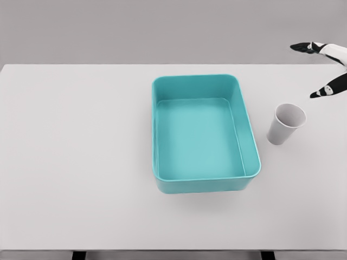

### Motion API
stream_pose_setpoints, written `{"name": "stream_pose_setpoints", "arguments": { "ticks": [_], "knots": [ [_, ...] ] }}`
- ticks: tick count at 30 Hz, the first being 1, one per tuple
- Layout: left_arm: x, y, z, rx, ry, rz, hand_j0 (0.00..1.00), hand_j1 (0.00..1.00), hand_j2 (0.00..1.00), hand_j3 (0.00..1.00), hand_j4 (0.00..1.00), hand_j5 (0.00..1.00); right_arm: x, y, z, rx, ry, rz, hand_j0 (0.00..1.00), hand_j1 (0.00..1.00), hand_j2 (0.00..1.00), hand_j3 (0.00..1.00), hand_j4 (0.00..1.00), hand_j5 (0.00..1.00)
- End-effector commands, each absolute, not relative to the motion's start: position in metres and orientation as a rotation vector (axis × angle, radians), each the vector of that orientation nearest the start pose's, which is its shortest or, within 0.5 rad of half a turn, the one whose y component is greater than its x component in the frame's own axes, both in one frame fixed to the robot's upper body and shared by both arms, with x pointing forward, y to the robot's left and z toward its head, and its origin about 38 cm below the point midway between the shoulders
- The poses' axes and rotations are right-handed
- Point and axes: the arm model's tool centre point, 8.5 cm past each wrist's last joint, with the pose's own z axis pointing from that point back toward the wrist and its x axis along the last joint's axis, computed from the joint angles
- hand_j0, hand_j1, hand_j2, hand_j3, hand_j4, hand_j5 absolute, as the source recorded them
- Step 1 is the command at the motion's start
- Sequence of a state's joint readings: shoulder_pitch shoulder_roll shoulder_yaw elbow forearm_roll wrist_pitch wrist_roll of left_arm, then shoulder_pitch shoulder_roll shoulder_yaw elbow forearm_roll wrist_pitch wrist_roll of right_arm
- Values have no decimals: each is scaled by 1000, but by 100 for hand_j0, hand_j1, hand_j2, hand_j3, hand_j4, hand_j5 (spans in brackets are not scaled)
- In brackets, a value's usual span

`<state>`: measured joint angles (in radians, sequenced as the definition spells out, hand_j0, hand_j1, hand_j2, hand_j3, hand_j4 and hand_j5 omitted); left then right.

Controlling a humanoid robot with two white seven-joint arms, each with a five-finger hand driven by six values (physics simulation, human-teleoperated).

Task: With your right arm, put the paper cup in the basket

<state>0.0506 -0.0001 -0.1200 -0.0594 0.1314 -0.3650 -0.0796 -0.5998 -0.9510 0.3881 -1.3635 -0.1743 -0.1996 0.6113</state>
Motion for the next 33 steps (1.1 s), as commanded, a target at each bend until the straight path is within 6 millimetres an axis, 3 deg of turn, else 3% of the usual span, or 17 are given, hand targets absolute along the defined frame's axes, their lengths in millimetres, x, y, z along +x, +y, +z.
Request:
{"name": "stream_pose_setpoints", "arguments": {
  "ticks": [1,6,12,23,24,26,33],
  "knots": [
    [25,262,-256,3,-374,-18,100,100,100,100,100,100,448,-437,289,-248,-1477,1177,100,100,100,100,100,100],
    [25,262,-256,3,-374,-18,100,100,100,100,100,100,440,-467,254,-224,-1414,1097,100,100,100,100,100,100],
    [25,262,-256,3,-374,-18,100,100,100,100,100,100,433,-478,227,-206,-1362,1063,100,100,100,100,100,100],
    [25,262,-256,3,-374,-18,100,100,100,100,100,100,424,-478,193,-164,-1308,1082,100,100,100,100,100,100],
    [25,262,-256,3,-374,-18,100,100,100,100,100,100,426,-469,180,-131,-1335,1068,100,100,100,100,100,100],
    [25,262,-256,3,-374,-18,100,100,100,100,100,100,426,-472,171,-126,-1345,1058,100,100,100,100,100,100],
    [25,262,-256,3,-374,-18,100,100,100,100,100,100,424,-469,155,-101,-1331,1034,100,100,100,100,100,100]
  ]
}}
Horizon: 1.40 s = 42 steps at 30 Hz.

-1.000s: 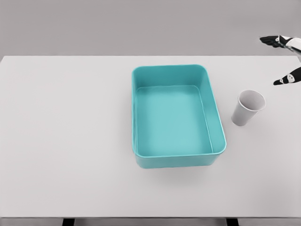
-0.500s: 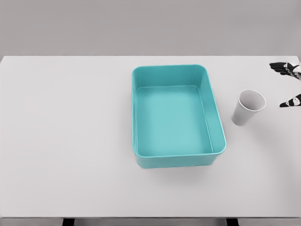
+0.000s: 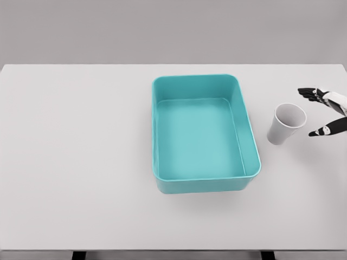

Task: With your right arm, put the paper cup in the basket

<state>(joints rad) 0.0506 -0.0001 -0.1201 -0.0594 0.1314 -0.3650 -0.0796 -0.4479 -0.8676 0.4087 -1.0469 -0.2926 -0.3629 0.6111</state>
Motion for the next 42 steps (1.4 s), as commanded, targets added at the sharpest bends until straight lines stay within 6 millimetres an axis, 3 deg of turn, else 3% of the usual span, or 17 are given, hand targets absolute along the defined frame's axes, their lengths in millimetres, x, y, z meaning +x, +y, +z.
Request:
{"name": "stream_pose_setpoints", "arguments": {
  "ticks": [1,16,42],
  "knots": [
    [25,262,-256,3,-374,-18,100,100,100,100,100,100,424,-469,154,-99,-1331,1034,100,100,100,100,100,100],
    [25,262,-256,3,-374,-18,100,100,100,100,100,100,426,-452,133,-48,-1335,1026,100,100,100,100,100,100],
    [25,262,-256,3,-374,-18,100,100,100,100,100,100,432,-426,123,7,-1356,1034,100,100,100,100,100,100]
  ]
}}
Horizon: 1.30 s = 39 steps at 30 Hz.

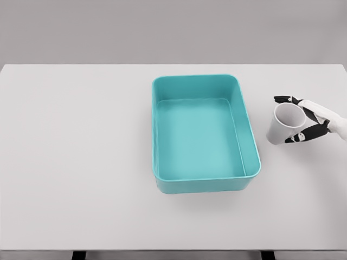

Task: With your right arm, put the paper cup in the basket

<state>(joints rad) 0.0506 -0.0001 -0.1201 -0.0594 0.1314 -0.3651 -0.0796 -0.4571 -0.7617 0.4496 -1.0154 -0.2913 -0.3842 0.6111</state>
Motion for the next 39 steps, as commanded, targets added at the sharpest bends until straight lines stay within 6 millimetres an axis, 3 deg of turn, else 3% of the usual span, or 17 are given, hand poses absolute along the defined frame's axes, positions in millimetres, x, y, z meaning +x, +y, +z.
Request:
{"name": "stream_pose_setpoints", "arguments": {
  "ticks": [1,9,16,19,25,29,39],
  "knots": [
    [25,262,-256,3,-374,-18,100,100,100,100,100,100,432,-426,123,8,-1355,1035,100,100,100,100,100,100],
    [25,262,-256,3,-374,-18,100,100,100,100,100,100,432,-423,122,16,-1358,1036,99,99,99,99,99,99],
    [25,262,-256,3,-374,-18,100,100,100,100,100,100,432,-418,121,25,-1357,1051,92,92,92,92,92,92],
    [25,262,-256,3,-374,-18,100,100,100,100,100,100,432,-418,121,25,-1357,1051,82,82,82,82,82,82],
    [25,262,-256,3,-374,-18,100,100,100,100,100,100,433,-411,126,33,-1375,1072,77,77,77,77,77,77],
    [25,262,-256,3,-374,-18,100,100,100,100,100,100,434,-409,129,34,-1382,1079,65,65,65,65,65,65],
    [25,262,-256,3,-374,-18,100,100,100,100,100,100,434,-406,135,35,-1420,1098,65,65,65,65,65,65]
  ]
}}
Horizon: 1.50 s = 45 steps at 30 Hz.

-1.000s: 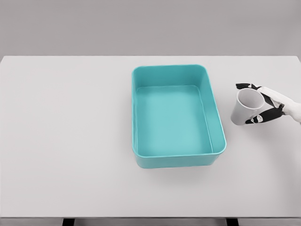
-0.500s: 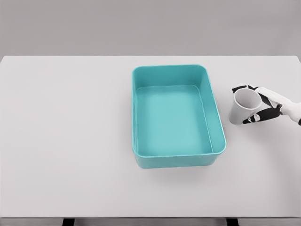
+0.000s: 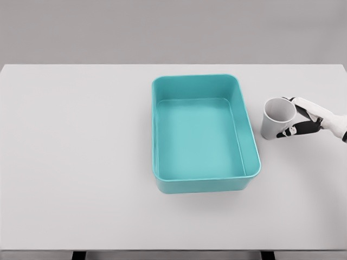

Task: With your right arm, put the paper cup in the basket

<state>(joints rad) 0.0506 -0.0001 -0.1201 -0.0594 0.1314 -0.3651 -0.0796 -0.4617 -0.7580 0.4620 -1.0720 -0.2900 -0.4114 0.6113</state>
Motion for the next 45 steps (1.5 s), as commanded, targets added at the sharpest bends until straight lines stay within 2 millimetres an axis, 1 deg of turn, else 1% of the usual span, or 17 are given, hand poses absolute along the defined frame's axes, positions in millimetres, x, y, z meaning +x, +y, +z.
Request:
{"name": "stream_pose_setpoints", "arguments": {
  "ticks": [1,3,9,14,18,19,20,26,28,34,39,41,45],
  "knots": [
    [25,262,-256,3,-374,-18,100,100,100,100,100,100,434,-405,135,37,-1423,1100,65,65,65,65,65,65],
    [25,262,-256,3,-374,-18,100,100,100,100,100,100,434,-404,139,44,-1457,1104,69,69,69,69,69,69],
    [25,262,-256,3,-374,-18,100,100,100,100,100,100,435,-405,143,57,-1485,1078,68,68,68,68,68,68],
    [25,262,-256,3,-374,-18,100,100,100,100,100,100,434,-402,148,65,-1527,1090,68,68,68,68,68,68],
    [25,262,-256,3,-374,-18,100,100,100,100,100,100,434,-399,157,86,-1572,1075,69,69,69,69,69,69],
    [25,262,-256,3,-374,-18,100,100,100,100,100,100,435,-401,166,74,-1597,1072,69,69,69,69,69,69],
    [25,262,-256,3,-374,-18,100,100,100,100,100,100,436,-403,170,67,-1610,1065,69,69,69,69,69,69],
    [25,262,-256,3,-374,-18,100,100,100,100,100,100,438,-402,178,77,-1643,1043,69,69,69,69,69,69],
    [25,262,-256,3,-374,-18,100,100,100,100,100,100,440,-396,188,82,-1663,1058,69,69,69,69,69,69],
    [25,262,-256,3,-374,-18,100,100,100,100,100,100,448,-390,209,72,-1705,1081,69,69,69,69,69,69],
    [25,262,-256,3,-374,-18,100,100,100,100,100,100,451,-378,227,80,-1741,1110,69,69,69,69,69,69],
    [25,262,-256,3,-374,-18,100,100,100,100,100,100,452,-368,236,92,-1751,1127,69,69,69,69,69,69],
    [25,262,-256,3,-374,-18,100,100,100,100,100,100,453,-358,241,110,-1759,1133,69,69,69,69,69,69]
  ]
}}
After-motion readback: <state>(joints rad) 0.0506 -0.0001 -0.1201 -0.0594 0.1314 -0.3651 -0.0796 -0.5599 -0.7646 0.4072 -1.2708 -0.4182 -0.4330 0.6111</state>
